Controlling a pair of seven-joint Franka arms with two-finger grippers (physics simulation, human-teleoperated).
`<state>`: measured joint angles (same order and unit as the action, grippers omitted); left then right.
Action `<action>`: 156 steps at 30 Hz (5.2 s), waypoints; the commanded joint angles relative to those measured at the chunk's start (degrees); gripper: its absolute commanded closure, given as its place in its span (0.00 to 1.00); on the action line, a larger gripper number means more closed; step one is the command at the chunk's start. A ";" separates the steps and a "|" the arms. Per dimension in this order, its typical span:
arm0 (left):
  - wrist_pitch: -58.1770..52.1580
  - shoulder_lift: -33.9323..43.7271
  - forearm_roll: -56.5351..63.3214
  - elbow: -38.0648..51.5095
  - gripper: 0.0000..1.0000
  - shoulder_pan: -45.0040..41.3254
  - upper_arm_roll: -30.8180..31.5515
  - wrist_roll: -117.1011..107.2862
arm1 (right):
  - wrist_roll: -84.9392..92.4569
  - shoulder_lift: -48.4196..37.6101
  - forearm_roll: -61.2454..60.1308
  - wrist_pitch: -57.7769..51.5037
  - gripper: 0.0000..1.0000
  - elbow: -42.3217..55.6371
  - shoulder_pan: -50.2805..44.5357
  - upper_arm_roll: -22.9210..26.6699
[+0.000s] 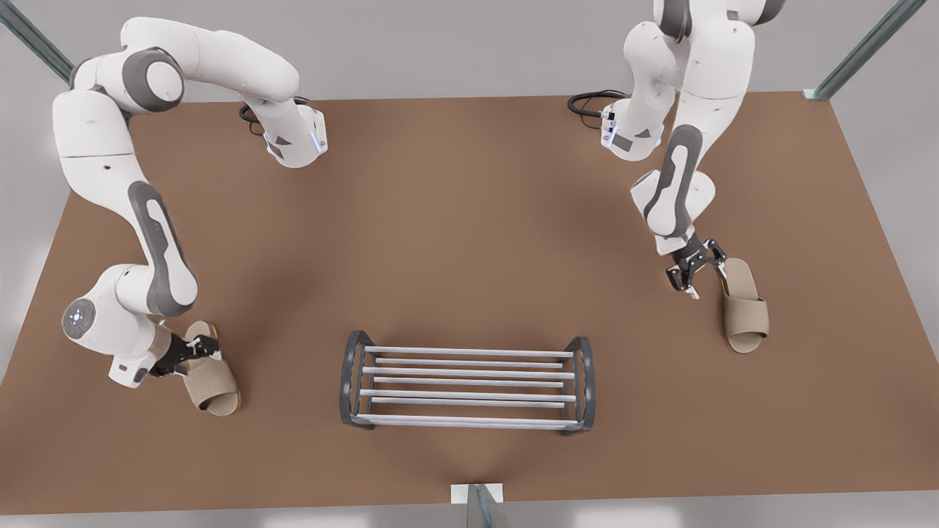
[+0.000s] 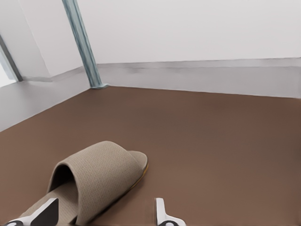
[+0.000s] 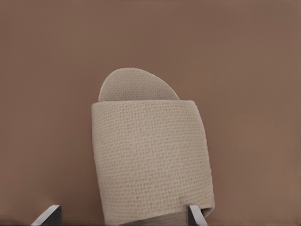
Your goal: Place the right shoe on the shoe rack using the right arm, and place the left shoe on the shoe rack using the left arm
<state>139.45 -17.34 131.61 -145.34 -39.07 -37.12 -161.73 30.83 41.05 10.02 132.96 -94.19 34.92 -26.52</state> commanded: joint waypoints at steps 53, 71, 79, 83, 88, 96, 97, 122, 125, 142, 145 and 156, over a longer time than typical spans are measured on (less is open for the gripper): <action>6.19 -15.88 20.09 15.26 0.40 14.64 5.57 -61.68 | 18.39 5.88 2.11 4.15 0.00 3.40 7.27 -0.46; 5.66 -7.98 21.67 15.35 0.79 11.12 4.95 -60.80 | 17.25 7.20 0.96 4.06 0.00 5.24 4.55 -0.46; 5.22 -3.49 20.88 18.25 0.79 -24.47 -21.58 -60.72 | 15.93 8.79 1.05 4.06 0.00 7.35 3.49 -0.46; 5.84 12.06 19.03 20.36 0.79 -37.65 -25.54 -52.81 | 14.96 8.87 1.14 4.06 0.00 7.44 3.23 -0.46; 5.92 17.87 8.23 24.22 0.79 -44.60 -24.58 -39.38 | 14.87 8.87 1.14 4.06 0.14 7.44 3.23 -0.46; 5.40 17.78 -12.68 30.82 0.79 -54.44 -20.80 -20.47 | 14.43 8.87 1.14 4.06 0.28 7.53 2.88 -0.46; 4.96 17.43 -16.91 31.78 0.79 -56.64 -20.45 -18.44 | 14.43 8.87 1.14 4.06 0.31 7.53 2.88 -0.46; 8.03 -17.37 -37.75 59.73 0.79 -30.36 1.70 -11.41 | 13.21 5.62 0.88 -6.39 0.79 8.67 7.88 -6.16; 8.03 -21.42 -37.75 62.28 0.79 -27.55 1.88 -11.32 | 2.76 3.25 1.05 -18.70 0.79 13.06 11.57 -12.93; 4.25 -32.58 -39.59 66.41 0.79 -24.03 3.29 -11.15 | -76.44 -14.07 5.27 -29.52 0.79 16.49 -8.28 -33.16; 4.25 -32.58 -39.15 65.97 0.14 -23.24 3.28 -10.97 | -86.98 -13.71 5.45 -29.96 0.79 24.40 -28.67 -14.62; 1.44 -32.14 -39.68 65.97 0.00 -23.15 3.46 -8.69 | -101.32 -6.07 5.36 -24.07 0.79 39.08 -57.06 16.06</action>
<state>142.65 -49.59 93.33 -79.42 -62.18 -33.67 -166.00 -30.71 34.97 15.01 105.83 -55.19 -21.37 -11.42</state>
